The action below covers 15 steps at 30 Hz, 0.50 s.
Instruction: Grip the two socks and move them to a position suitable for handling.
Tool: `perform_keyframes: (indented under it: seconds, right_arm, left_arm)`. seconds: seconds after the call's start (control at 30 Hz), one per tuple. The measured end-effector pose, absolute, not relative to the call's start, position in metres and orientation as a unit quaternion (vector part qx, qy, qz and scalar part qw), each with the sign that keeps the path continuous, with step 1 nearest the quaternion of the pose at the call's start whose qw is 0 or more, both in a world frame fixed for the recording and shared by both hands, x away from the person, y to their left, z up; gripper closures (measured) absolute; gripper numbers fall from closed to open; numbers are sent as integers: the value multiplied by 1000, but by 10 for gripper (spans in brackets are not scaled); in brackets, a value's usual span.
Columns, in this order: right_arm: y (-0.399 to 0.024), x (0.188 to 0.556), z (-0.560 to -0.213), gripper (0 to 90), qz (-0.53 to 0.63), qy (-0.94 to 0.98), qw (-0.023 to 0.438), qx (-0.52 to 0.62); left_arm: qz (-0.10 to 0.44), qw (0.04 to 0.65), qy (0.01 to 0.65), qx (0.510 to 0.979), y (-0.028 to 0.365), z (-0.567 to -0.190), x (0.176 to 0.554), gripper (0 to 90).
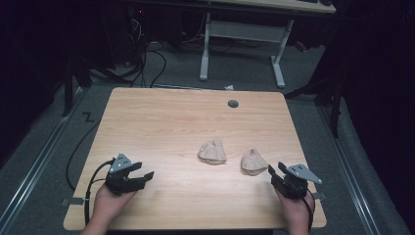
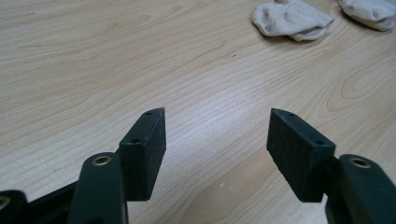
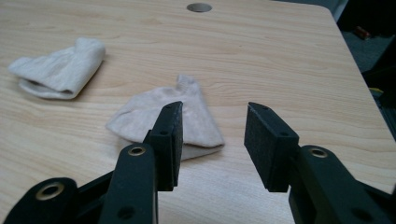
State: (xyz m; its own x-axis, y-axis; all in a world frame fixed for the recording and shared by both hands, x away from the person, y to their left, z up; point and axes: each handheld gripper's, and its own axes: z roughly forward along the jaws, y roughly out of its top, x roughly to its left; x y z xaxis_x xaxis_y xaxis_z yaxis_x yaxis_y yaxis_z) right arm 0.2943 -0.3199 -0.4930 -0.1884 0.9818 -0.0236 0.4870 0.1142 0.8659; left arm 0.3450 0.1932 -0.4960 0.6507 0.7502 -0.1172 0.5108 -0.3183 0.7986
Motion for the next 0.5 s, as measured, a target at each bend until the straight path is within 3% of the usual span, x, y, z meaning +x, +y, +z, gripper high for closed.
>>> perform_keyframes:
  seconds: [0.5]
  right_arm:
    - [-314, 298, -495, 647, 377, 695, 315, 525]
  left_arm:
    - [141, 439, 413, 785, 199, -496, 345, 370]
